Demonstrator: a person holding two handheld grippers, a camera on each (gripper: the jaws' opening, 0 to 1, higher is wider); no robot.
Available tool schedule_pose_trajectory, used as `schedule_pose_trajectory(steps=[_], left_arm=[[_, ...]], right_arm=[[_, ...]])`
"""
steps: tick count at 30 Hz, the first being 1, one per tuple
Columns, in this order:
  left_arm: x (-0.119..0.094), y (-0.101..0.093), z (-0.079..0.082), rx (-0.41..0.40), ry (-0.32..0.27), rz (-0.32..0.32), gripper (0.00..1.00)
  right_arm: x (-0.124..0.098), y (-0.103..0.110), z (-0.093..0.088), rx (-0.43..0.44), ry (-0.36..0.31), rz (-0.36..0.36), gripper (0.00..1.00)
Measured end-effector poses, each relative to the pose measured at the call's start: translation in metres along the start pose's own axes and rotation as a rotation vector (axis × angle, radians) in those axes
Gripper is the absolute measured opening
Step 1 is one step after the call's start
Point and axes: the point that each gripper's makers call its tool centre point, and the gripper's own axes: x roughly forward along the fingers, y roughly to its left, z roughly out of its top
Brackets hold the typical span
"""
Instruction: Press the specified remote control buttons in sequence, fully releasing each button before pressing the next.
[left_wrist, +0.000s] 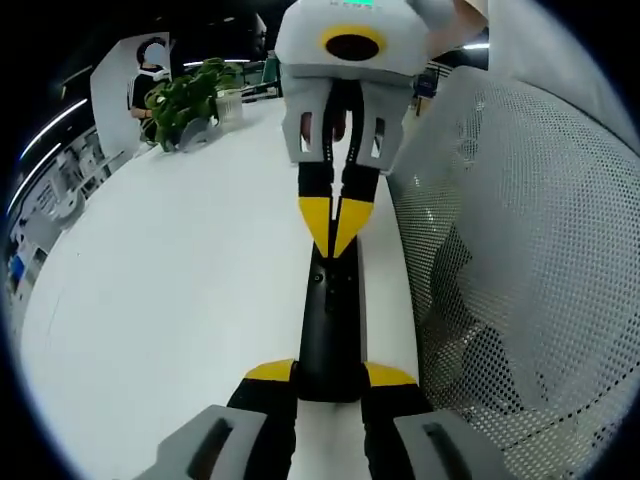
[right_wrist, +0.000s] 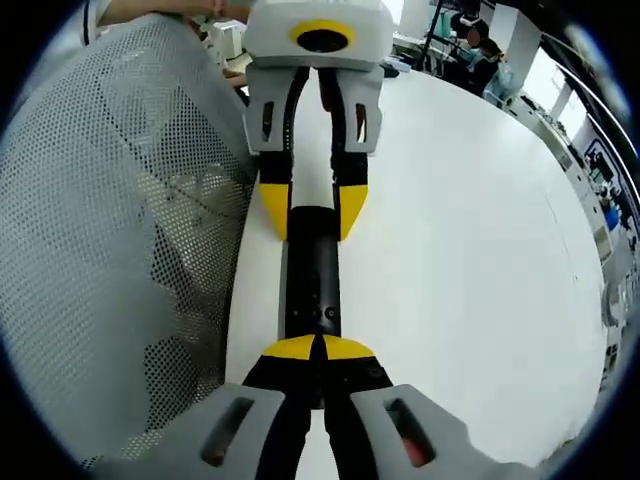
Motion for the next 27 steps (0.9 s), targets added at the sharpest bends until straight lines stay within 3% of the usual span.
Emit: schedule_pose_trajectory(steps=[2, 8, 13, 16, 17, 18, 19, 24, 27], left_arm=[[0.0001, 0.0002, 0.0000, -0.001, -0.001, 0.000, 0.24], [0.0001, 0.0004, 0.0001, -0.002, -0.003, -0.001, 0.24], [0.0002, 0.0007, -0.0003, 0.000, 0.001, -0.002, 0.24], [0.0003, 0.0009, -0.0006, 0.002, 0.004, -0.002, 0.24], [0.0003, 0.0009, -0.0006, 0.003, 0.005, -0.003, 0.24], [0.0003, 0.0011, -0.0007, 0.003, 0.006, -0.003, 0.24], [0.0003, 0.0011, -0.0008, 0.004, 0.007, -0.003, 0.24], [0.0002, 0.0011, -0.0009, 0.002, 0.005, -0.002, 0.24], [0.0003, 0.0012, -0.0009, -0.004, -0.003, -0.002, 0.24]], right_arm=[[0.0024, 0.0018, 0.0012, 0.013, 0.003, 0.019, 0.00], [0.0034, 0.0036, 0.0004, -0.086, 0.056, -0.022, 0.00], [0.0044, 0.0016, 0.0003, -0.042, 0.080, -0.014, 0.00], [0.0045, 0.0028, -0.0009, -0.058, 0.076, -0.019, 0.00], [0.0052, 0.0020, -0.0002, -0.119, 0.077, -0.028, 0.00], [0.0053, 0.0026, -0.0004, -0.112, 0.073, -0.027, 0.00], [0.0054, 0.0028, -0.0006, -0.046, 0.060, -0.029, 0.00], [0.0035, 0.0014, -0.0009, -0.039, 0.018, -0.016, 0.00], [0.0023, 0.0003, 0.0000, 0.015, -0.010, 0.008, 0.00]])
